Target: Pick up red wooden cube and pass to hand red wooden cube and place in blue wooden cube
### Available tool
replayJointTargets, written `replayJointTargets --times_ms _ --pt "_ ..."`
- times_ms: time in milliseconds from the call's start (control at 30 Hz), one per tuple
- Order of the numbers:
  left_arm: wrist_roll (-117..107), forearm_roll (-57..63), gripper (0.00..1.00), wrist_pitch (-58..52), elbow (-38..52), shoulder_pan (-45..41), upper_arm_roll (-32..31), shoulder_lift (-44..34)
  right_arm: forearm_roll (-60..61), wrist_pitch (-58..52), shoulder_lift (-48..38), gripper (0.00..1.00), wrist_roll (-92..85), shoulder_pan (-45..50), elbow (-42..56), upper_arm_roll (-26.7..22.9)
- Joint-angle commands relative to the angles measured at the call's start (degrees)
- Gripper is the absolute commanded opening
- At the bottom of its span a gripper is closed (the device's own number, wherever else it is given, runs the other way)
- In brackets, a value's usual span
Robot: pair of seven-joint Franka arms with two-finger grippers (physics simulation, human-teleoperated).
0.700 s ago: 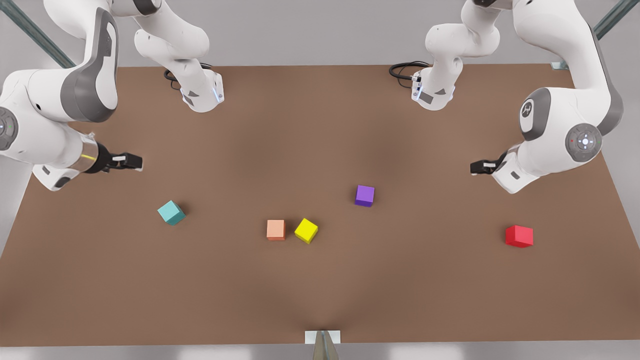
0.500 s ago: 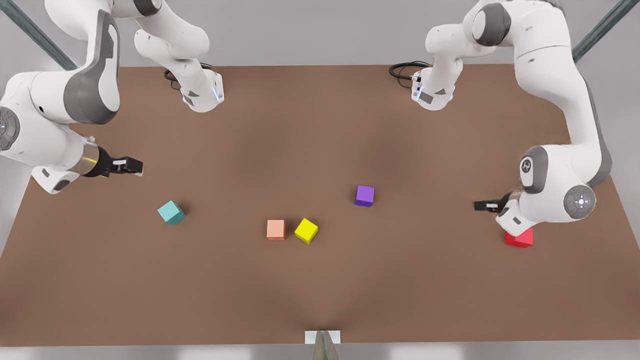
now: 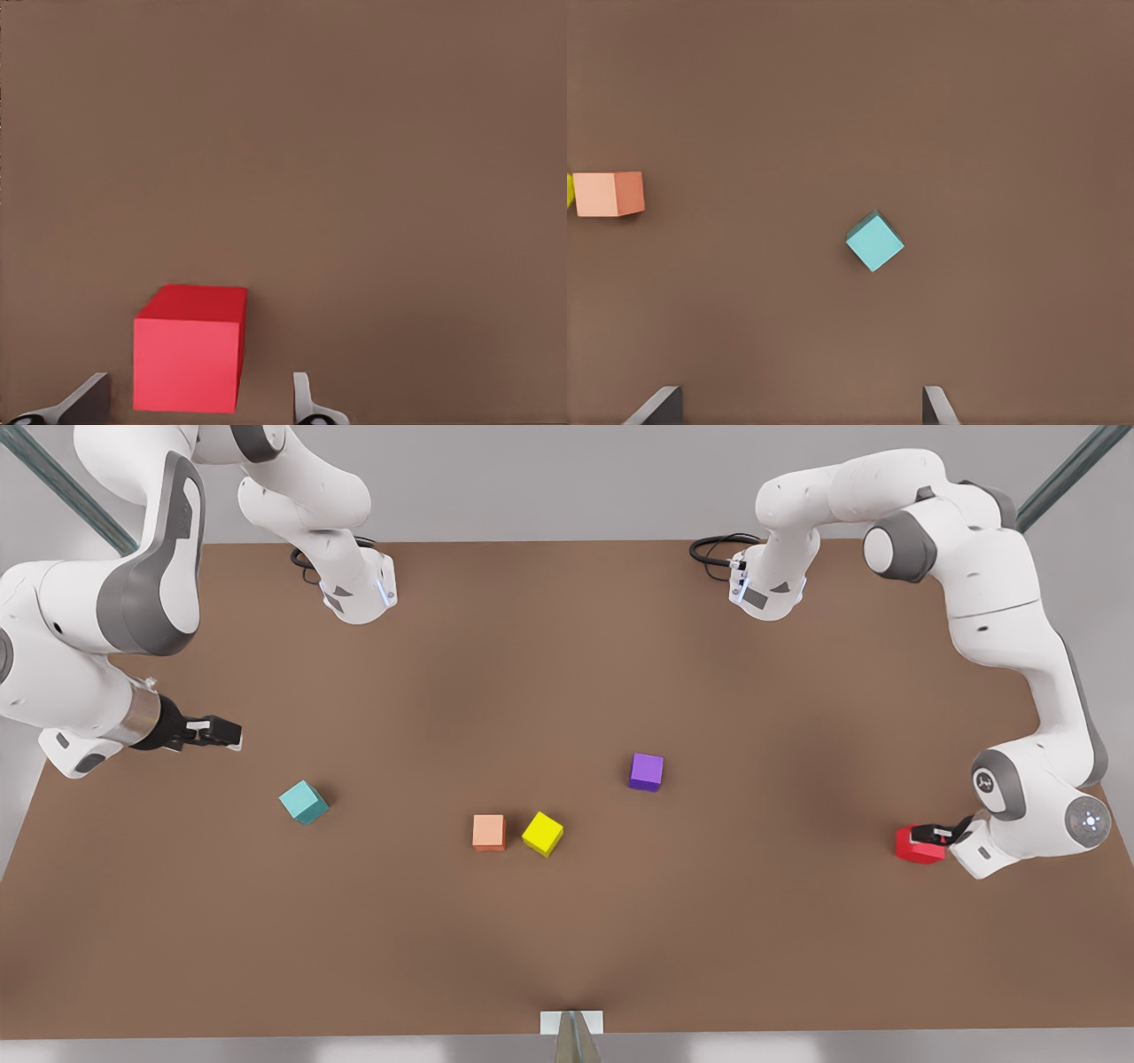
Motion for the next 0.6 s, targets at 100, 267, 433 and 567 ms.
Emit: replayJointTargets --times_ms 100,267,433,567 --pt "26.77 -0.02 1.00 6.67 -2.27 0.08 0.40 0.64 0.01 -0.02 0.09 1.00 0.31 -0.17 0.03 -0.10" --pt "21.68 -0.11 1.00 8.69 -2.35 0.70 1.10 2.40 0.18 -0.02 0.18 1.00 0.49 -0.17 0.03 -0.10" --pt "16.49 -0.28 1.00 8.69 -3.05 0.70 1.10 2.67 0.18 0.07 0.62 1.00 0.49 -0.08 0.20 -0.10" --pt "13.59 -0.20 1.00 8.69 -3.06 0.79 1.10 3.54 0.01 0.07 0.97 1.00 0.49 -0.08 0.20 -0.10"
